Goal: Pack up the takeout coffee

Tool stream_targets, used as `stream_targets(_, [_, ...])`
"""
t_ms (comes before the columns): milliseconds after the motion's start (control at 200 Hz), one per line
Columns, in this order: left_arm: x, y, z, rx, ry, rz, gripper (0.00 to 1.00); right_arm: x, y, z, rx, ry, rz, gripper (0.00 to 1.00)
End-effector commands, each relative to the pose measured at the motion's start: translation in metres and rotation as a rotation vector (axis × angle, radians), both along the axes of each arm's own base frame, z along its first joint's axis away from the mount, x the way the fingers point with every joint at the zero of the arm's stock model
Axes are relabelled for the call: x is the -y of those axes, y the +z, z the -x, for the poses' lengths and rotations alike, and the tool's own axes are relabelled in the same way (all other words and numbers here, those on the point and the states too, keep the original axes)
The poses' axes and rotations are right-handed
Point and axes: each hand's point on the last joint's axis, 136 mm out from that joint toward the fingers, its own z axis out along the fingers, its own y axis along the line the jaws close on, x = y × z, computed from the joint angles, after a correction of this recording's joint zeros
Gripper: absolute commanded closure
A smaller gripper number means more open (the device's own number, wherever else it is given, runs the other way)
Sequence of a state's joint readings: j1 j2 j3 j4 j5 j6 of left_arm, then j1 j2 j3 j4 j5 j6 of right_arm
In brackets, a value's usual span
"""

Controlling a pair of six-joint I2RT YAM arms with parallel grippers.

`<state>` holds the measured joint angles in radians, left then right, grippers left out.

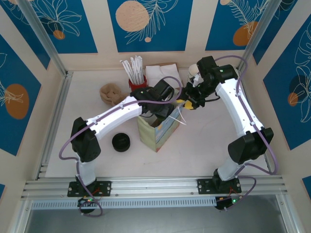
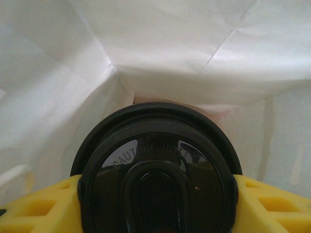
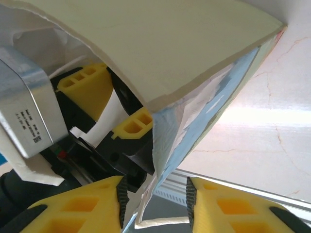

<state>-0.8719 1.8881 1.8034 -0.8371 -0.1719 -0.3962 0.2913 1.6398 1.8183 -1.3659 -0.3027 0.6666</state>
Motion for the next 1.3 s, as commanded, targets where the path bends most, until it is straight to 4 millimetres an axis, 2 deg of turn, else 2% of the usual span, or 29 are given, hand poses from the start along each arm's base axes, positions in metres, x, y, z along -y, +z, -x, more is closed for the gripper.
stream_targets(0, [0.001, 0.007, 0.003, -0.011, 0.014, 0.029, 0.37, -0.005, -0.004, 0.011, -0.024, 0.057, -0.005, 0.79])
stream_targets(115, [-0.002, 0.005, 0.005, -0.011, 0.017, 0.028, 0.37, -0.004, -0.003, 0.026, 0.002, 0.154, 0.006, 0.93])
stream_targets(315, [-0.009, 0.005, 0.011, -0.008, 0.012, 0.018, 0.37, -0.002, -0.001, 0.052, 0.086, 0.286, -0.015, 1.0])
stream_targets(635, [-0.008, 0.022, 0.045, -0.036, -0.111, 0.051, 0.37, -0.01, 0.0, 0.079, 0.073, 0.416, -0.049, 1.0])
stream_targets(930, [-0.018, 0.021, 0.077, -0.098, -0.197, 0.029, 0.37, -0.013, 0.005, 0.094, 0.122, 0.527, -0.044, 1.0])
stream_targets(1170, [-0.02, 0.013, 0.087, -0.092, -0.244, -0.005, 0.37, -0.017, 0.005, 0.096, 0.204, 0.568, -0.042, 1.0])
stream_targets(1295, [-0.02, 0.008, 0.087, -0.074, -0.255, -0.016, 0.37, -0.015, -0.002, 0.099, 0.234, 0.589, -0.018, 1.0])
